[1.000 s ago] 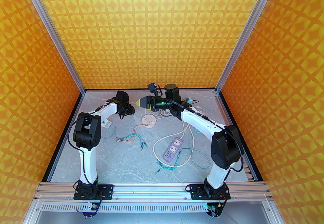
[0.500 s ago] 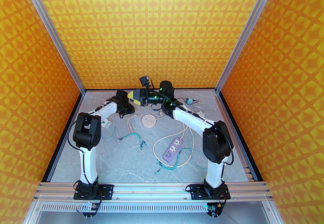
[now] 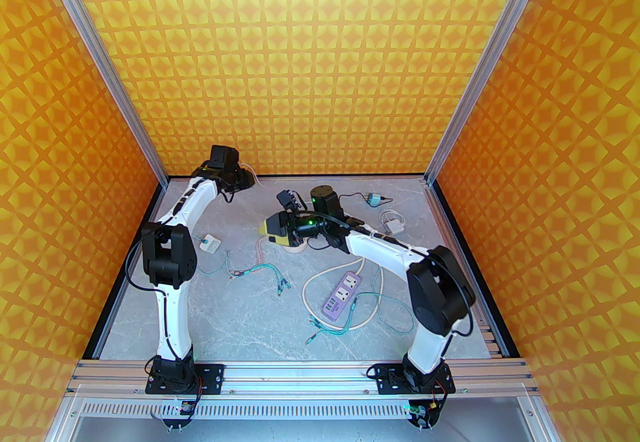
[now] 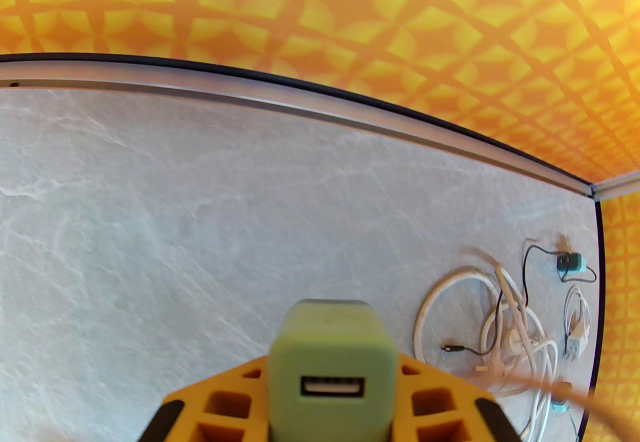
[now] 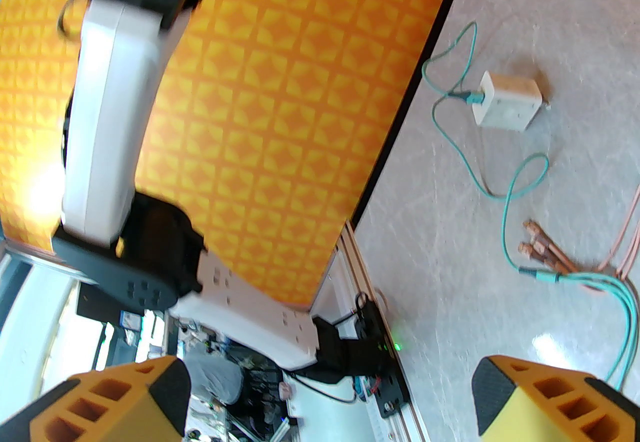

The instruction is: Pull the plug off the socket

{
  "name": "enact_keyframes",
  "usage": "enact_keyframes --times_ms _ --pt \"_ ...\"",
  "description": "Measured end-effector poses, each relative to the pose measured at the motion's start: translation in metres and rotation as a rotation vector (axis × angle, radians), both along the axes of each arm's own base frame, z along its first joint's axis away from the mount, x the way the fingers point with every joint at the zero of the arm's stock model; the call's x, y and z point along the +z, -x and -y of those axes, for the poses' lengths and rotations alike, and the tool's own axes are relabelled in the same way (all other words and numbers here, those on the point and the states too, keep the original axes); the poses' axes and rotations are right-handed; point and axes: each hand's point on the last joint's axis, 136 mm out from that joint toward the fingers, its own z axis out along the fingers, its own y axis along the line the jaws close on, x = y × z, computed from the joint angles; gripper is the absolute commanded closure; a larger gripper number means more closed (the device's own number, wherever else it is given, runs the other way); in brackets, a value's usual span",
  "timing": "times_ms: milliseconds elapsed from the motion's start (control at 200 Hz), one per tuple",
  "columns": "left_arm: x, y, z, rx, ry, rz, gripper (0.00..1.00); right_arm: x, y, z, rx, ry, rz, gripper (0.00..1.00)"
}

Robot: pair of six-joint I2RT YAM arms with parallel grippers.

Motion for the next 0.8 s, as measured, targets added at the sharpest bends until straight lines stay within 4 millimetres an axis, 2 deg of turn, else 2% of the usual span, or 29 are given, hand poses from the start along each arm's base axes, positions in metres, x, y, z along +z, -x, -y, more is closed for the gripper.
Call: enact_keyframes --times_ms 145,320,380,445,505,605,710,800 --pt "-0.018 0.009 -0.004 0.001 -0.01 -0.053 0.98 -0.008 -0.004 0.007 -0.036 0.077 0.043 0.01" --pt "-0.062 0.032 -0.013 -0.002 -0.059 -0.173 0.84 -0.014 -0.025 0.032 -0.149 0.183 0.105 0.01" --pt "-0.073 0.04 -0.016 -0.003 -0.071 -0.207 0.71 -0.013 -0.034 0.043 -0.194 0.213 0.126 0.02" --pt "-0.083 0.046 -0.019 -0.002 -0.082 -0.233 0.51 -0.012 -0.042 0.054 -0.238 0.239 0.149 0.02" --pt "-0.09 0.052 -0.022 -0.006 -0.093 -0.252 0.4 -0.01 -0.048 0.064 -0.279 0.267 0.165 0.02" --pt "-0.09 0.061 -0.024 -0.007 -0.099 -0.264 0.22 -0.008 -0.057 0.081 -0.349 0.313 0.194 0.02" --pt "-0.075 0.068 -0.027 0.002 -0.106 -0.245 0.0 -0.003 -0.065 0.102 -0.438 0.378 0.242 0.02" --pt "-0.055 0.08 -0.031 0.019 -0.11 -0.214 0.01 0.002 -0.07 0.124 -0.528 0.452 0.295 0.02"
